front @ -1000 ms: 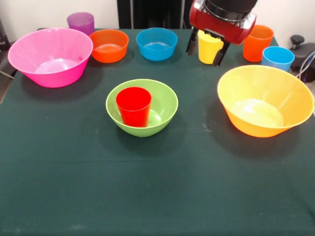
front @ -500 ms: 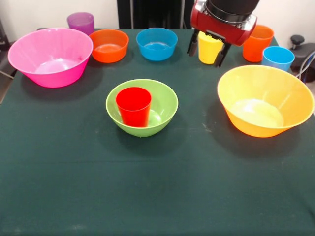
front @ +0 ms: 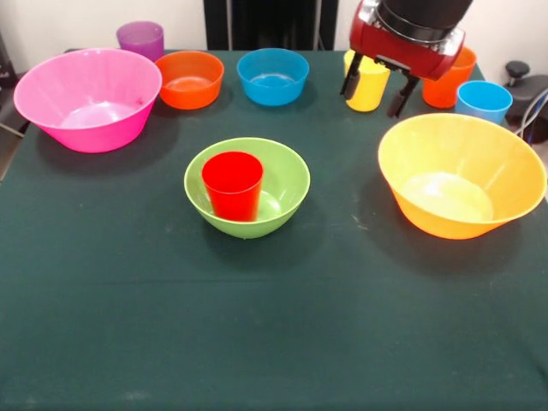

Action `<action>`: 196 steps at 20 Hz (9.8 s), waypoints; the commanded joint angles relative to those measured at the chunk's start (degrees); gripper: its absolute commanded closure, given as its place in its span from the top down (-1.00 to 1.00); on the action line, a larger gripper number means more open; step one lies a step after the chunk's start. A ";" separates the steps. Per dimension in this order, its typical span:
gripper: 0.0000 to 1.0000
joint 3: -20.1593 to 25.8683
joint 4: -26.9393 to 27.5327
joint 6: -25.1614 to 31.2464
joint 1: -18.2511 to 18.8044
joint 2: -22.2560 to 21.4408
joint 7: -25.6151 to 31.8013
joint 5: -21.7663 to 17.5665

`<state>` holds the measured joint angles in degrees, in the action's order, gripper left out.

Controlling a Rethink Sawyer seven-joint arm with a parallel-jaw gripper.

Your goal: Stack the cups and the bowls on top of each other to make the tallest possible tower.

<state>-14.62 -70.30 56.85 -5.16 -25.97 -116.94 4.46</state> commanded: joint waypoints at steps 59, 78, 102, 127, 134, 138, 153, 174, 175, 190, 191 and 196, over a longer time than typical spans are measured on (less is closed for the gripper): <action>1.00 1.12 3.98 -7.67 -2.69 12.34 -7.87 -0.98; 1.00 0.57 2.88 -9.65 -3.16 12.84 -7.78 -0.35; 1.00 -0.27 3.89 -2.15 -6.24 10.79 -11.76 3.77; 1.00 0.19 4.46 -13.06 -5.07 16.91 -9.85 3.52; 1.00 -0.40 4.76 -13.15 -5.75 17.45 -10.23 3.97; 1.00 -0.62 4.68 -13.37 -6.05 17.58 -10.61 4.20; 1.00 -0.77 3.38 -13.02 -6.50 16.53 -10.48 4.63; 1.00 -0.97 2.43 -13.94 -6.38 16.23 -10.54 4.51; 1.00 -1.07 2.48 -13.81 -6.47 16.22 -10.59 4.46; 1.00 -1.89 2.91 -13.08 -6.96 16.47 -11.11 4.71; 1.00 -1.89 2.97 -12.97 -6.93 16.49 -11.00 4.74; 1.00 -1.75 2.79 -13.25 -6.85 16.41 -10.76 4.90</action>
<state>-20.15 -66.70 46.73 -11.91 -10.51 -116.94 8.51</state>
